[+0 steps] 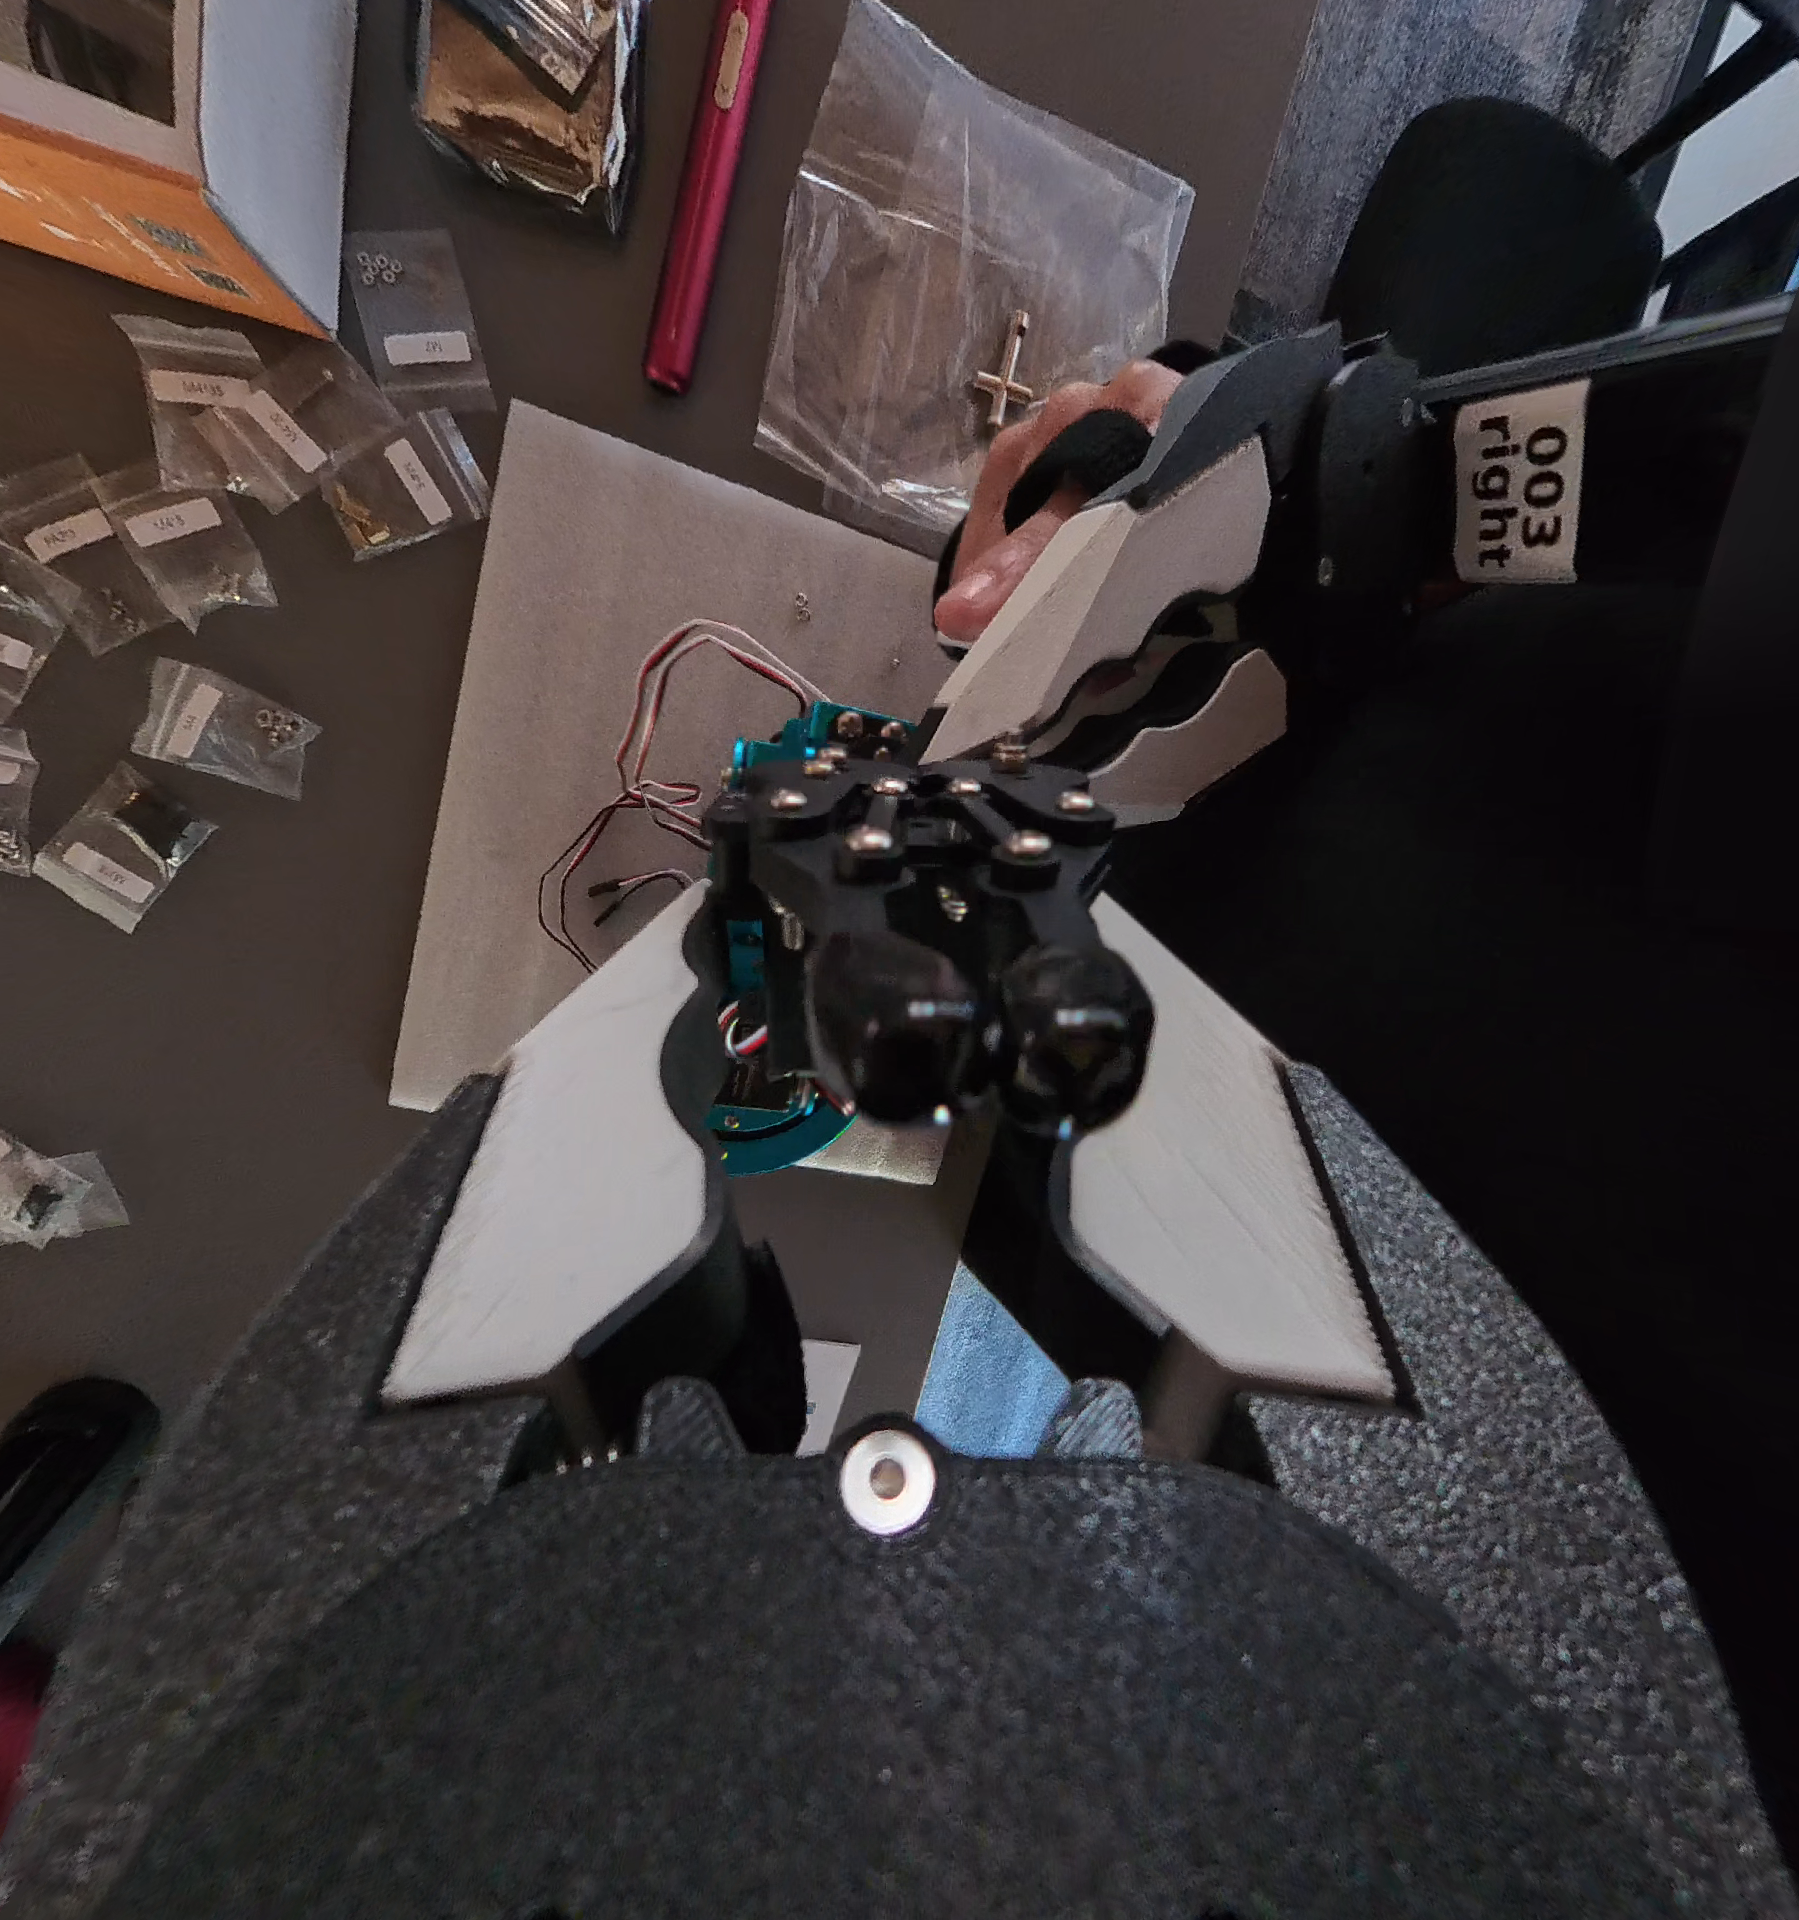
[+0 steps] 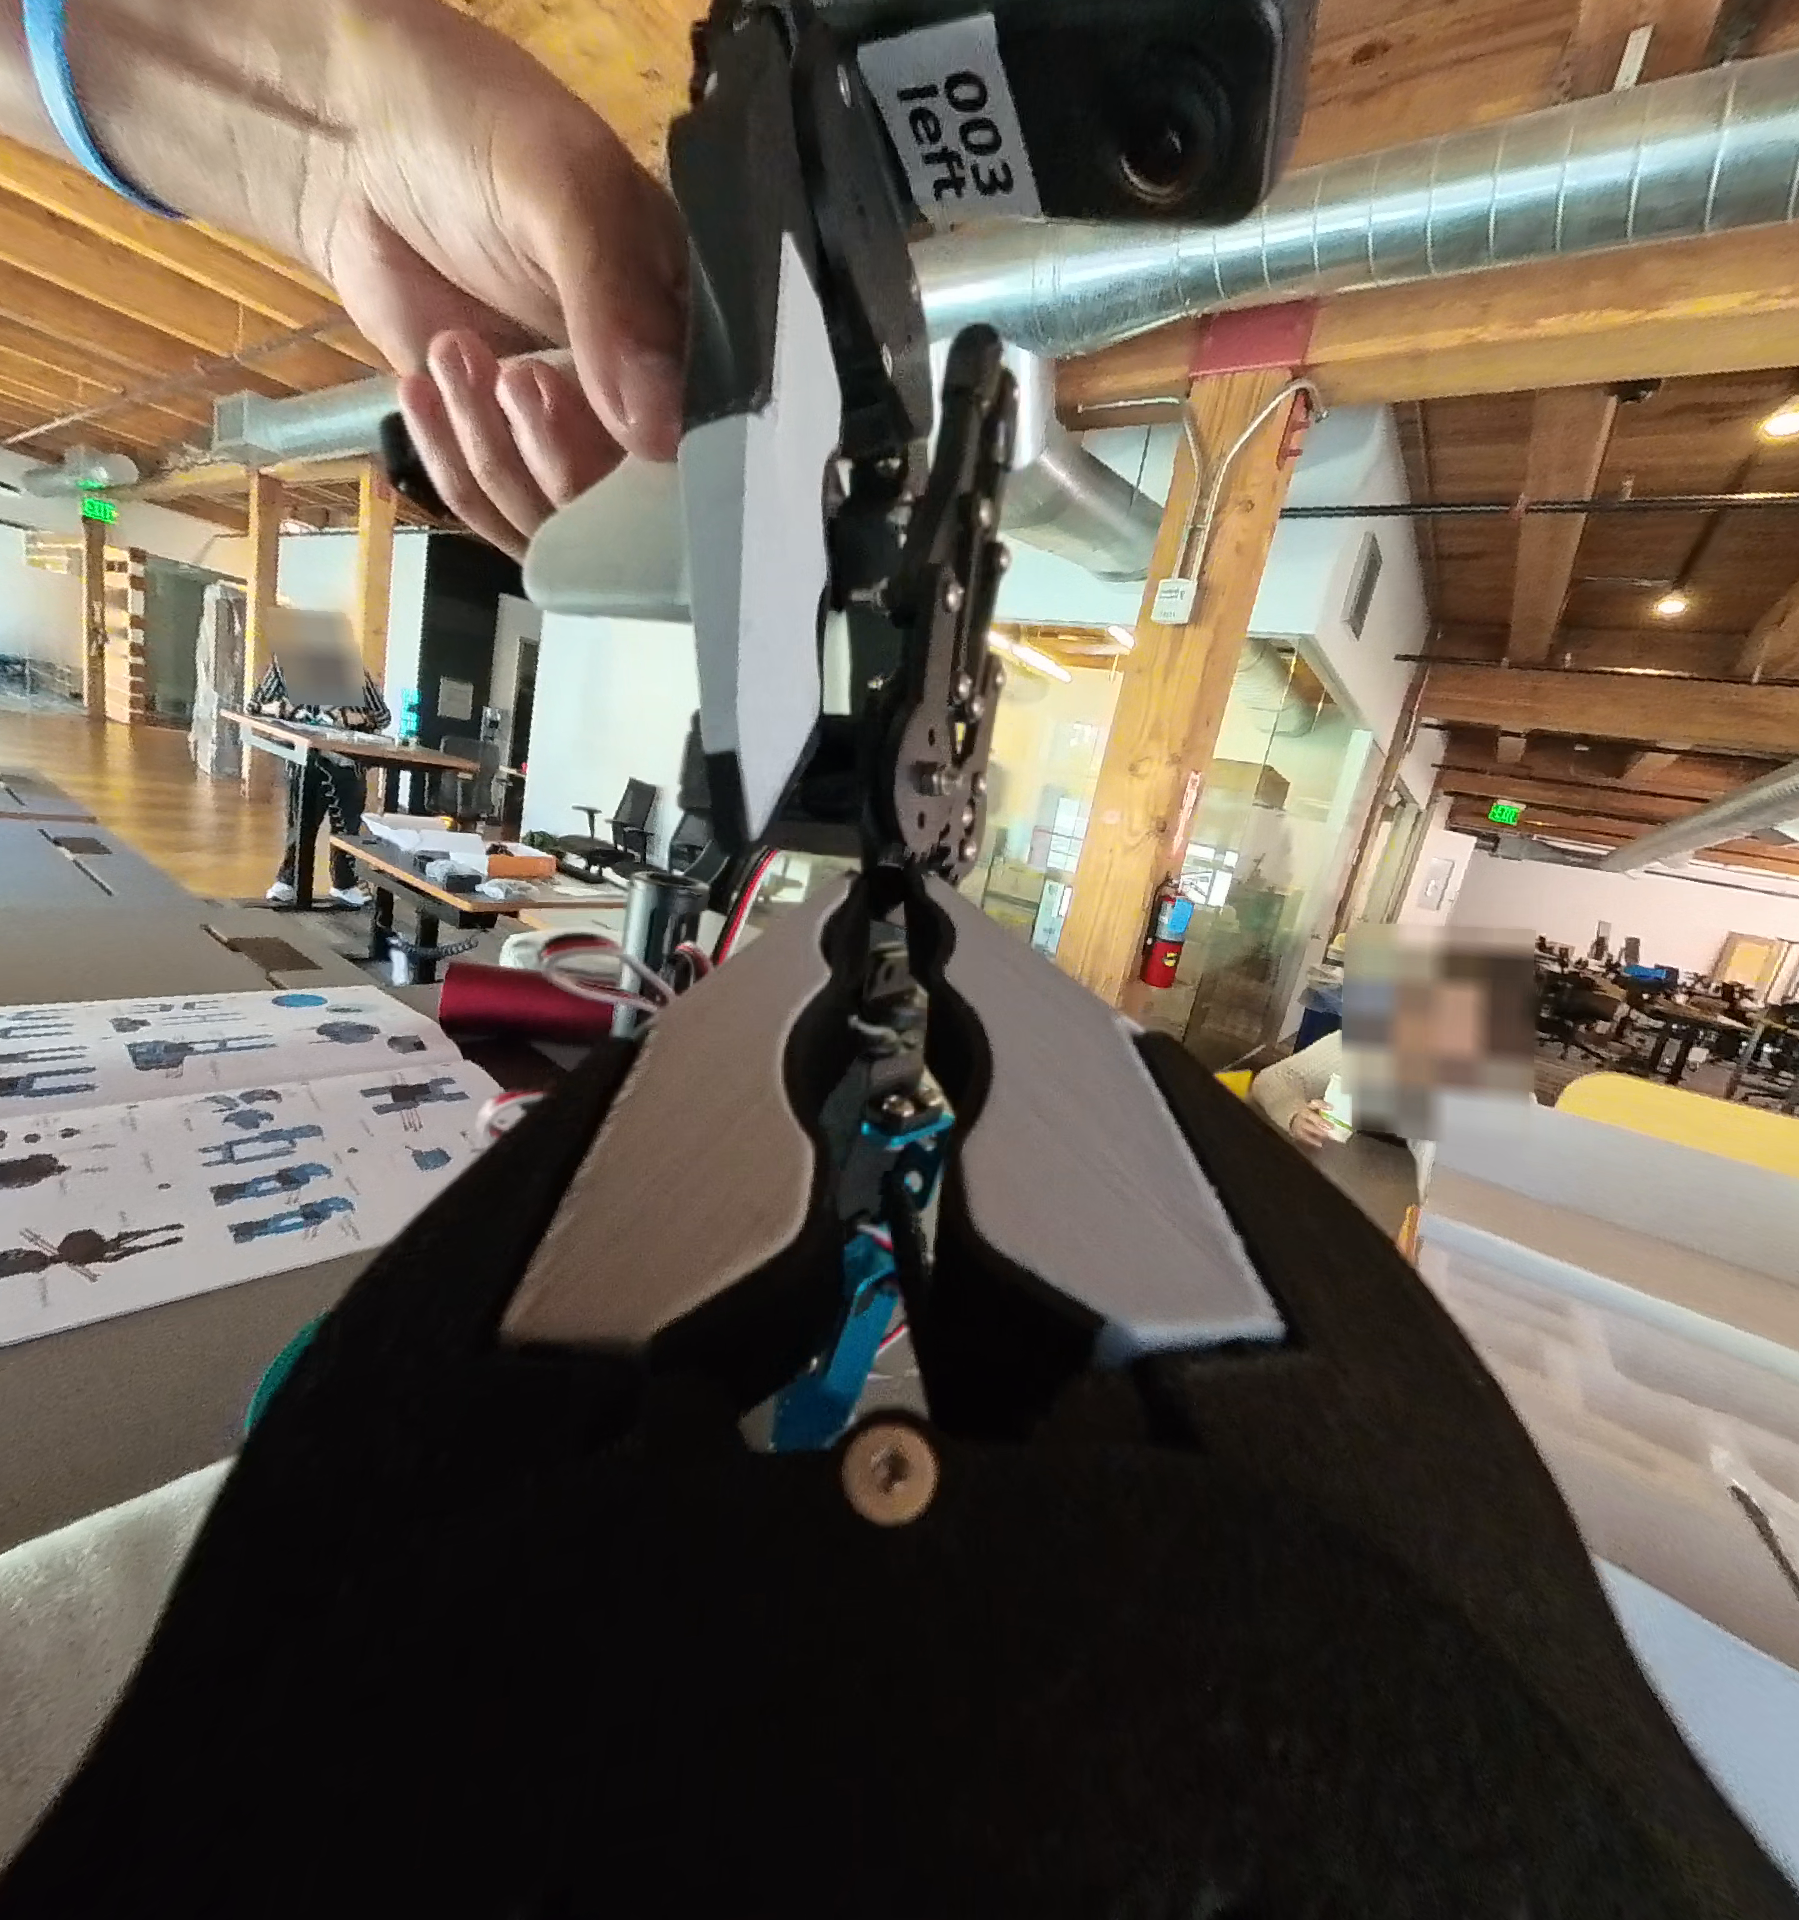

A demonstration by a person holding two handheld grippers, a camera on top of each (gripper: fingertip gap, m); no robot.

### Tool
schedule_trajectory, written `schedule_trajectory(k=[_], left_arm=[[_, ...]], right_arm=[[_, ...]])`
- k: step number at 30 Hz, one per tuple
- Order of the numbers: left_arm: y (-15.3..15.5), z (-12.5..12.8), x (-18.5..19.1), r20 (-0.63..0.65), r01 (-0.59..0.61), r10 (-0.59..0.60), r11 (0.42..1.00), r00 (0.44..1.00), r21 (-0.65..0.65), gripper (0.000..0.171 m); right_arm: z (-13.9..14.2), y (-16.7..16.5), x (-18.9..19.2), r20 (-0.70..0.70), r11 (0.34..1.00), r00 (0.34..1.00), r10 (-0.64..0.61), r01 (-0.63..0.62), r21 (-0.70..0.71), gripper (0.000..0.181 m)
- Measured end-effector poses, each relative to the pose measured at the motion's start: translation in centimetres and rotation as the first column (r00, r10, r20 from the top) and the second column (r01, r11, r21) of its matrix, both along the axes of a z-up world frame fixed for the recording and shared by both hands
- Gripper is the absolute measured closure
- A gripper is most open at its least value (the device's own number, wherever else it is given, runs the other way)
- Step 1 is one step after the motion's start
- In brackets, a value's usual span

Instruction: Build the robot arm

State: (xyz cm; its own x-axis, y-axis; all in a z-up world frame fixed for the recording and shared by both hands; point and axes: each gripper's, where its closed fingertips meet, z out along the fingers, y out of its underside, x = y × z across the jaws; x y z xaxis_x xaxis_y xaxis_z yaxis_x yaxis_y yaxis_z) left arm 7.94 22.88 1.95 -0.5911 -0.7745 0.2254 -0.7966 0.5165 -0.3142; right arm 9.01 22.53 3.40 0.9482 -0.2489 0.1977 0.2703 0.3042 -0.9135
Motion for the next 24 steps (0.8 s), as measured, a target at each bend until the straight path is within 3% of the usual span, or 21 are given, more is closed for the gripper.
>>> schedule_trajectory(k=[24], left_arm=[[0.02, -0.19, 0.14, -0.029, 0.060, -0.058, 0.995, 0.998, 0.074, 0.109]], right_arm=[[-0.40, 0.07, -0.07, -0.105, 0.999, 0.994, 0.039, -0.040, -0.002, 0.175]])
